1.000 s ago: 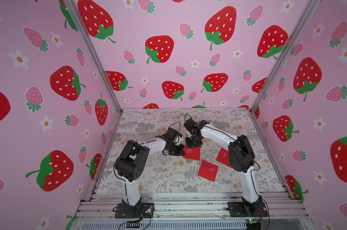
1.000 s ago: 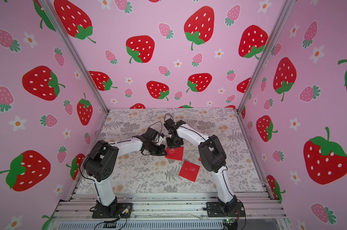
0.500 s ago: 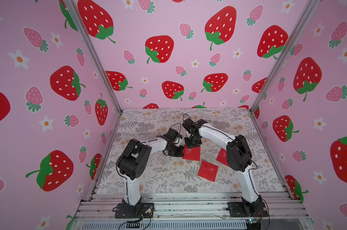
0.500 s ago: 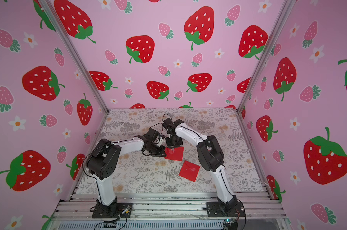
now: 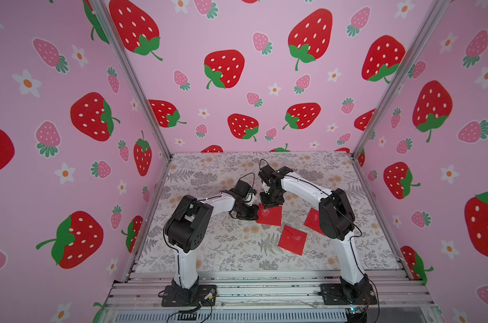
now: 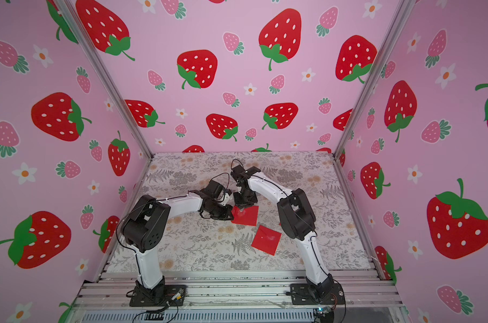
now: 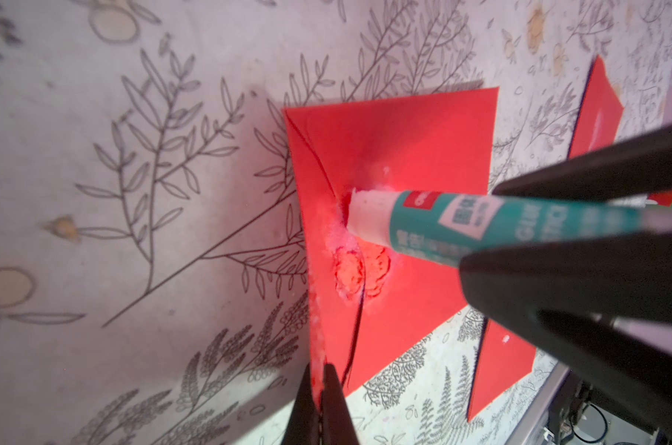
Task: Seal the envelope with a glue stick
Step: Apply the envelope at the center of the board.
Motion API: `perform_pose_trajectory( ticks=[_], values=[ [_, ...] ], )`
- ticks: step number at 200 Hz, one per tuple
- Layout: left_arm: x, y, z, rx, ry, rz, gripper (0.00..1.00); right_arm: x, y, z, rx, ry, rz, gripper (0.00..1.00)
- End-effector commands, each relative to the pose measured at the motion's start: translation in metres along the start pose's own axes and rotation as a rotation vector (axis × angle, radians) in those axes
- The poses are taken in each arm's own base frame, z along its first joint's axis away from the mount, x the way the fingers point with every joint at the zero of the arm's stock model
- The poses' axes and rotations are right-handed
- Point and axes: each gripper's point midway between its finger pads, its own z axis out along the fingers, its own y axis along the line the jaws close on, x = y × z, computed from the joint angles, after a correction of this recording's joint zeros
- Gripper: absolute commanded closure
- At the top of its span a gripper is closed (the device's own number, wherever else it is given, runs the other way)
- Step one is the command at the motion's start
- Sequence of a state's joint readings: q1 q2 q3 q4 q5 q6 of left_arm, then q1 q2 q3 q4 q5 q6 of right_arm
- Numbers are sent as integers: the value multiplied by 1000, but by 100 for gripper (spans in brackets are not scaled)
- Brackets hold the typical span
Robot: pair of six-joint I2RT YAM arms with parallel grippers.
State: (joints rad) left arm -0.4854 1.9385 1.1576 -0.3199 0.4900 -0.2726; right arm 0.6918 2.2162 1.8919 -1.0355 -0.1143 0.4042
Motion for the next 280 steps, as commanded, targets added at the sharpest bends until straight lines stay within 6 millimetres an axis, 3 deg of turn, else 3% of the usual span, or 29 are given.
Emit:
perform_pose_trajectory(
  ticks=[1,34,48,103,143,158,193,234,280],
  values=[
    [12,15,9,-57,57,-16,100,13,2,8,-75,76,40,100],
    [12,14,10,-51,60,-16,100,13,-54,-3,249,29,45,100],
    [12,13,9,-48,59,-16,100,13,-67,-7,360,26,19,100],
    [12,13,8,-51,59,-17,100,10,-47,0,363,36,-37,100],
    [11,13,9,-47,58,-15,100,19,21,14,-42,99,10,100],
    [11,12,9,-44,59,-16,100,17,31,12,-112,96,31,100],
    [12,12,9,-44,59,-17,100,21,-1,10,17,96,45,100],
    [13,13,9,-45,62,-18,100,25,-64,-8,369,65,8,100],
    [14,13,8,-48,64,-18,100,23,-51,-5,368,69,-30,100]
  ],
)
